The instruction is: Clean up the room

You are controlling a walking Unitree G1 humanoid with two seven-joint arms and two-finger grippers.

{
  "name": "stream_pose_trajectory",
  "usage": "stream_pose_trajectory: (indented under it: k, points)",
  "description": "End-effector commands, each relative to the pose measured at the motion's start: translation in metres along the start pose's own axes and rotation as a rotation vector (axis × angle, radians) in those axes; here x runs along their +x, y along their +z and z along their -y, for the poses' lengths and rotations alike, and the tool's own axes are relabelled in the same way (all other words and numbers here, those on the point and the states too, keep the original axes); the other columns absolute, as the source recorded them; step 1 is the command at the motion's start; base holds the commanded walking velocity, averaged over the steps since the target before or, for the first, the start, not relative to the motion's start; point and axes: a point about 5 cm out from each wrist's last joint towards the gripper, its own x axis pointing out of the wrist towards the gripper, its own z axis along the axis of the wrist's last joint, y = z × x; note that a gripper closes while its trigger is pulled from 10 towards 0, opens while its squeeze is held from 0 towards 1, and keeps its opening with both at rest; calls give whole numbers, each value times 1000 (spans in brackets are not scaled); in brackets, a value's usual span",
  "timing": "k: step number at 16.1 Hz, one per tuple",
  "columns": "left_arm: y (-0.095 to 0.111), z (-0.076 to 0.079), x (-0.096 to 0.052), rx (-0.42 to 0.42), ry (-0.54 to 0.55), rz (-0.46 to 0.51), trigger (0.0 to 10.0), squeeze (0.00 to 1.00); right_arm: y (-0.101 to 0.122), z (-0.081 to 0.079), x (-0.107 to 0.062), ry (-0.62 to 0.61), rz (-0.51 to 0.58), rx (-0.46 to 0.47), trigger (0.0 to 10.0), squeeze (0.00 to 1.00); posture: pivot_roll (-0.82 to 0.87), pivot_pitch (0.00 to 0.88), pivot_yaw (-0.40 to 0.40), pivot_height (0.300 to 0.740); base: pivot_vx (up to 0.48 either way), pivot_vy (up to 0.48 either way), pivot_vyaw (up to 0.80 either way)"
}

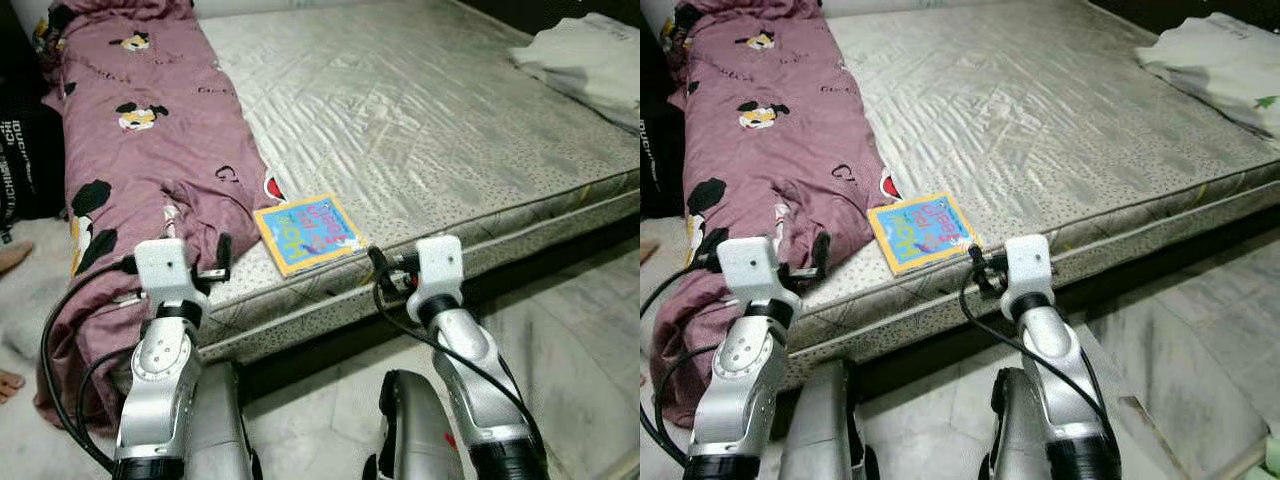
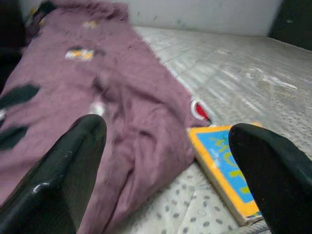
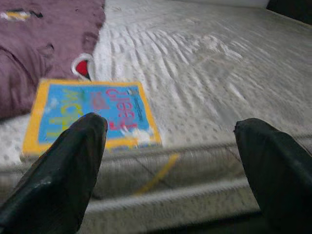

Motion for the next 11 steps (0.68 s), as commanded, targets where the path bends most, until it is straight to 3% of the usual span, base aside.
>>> stream_pose_trajectory:
  k: [1,4,6,8,11]
  points:
    - [-4,-4,3,-25,33,-26,10000,0,5,11,-4,-42,11,3,10000,0,19,48,-27,526,0,0,0]
    - [-12,-8,7,-56,73,-60,10000,0,1,32,-29,-81,-23,-49,10000,0,-7,91,-30,526,0,0,0]
    - [-14,-9,10,-64,74,-66,10000,0,1,38,-38,-94,-32,-57,10000,0,-45,129,-36,526,0,0,0]
    - [-24,-8,27,-77,80,-124,10000,0,1,48,-60,-122,-70,-69,10000,0,-85,168,-47,526,0,0,0]
    - [-31,8,43,-105,36,-179,10000,0,1,55,-84,-125,-120,-96,10000,0,-123,219,-57,526,0,0,0]
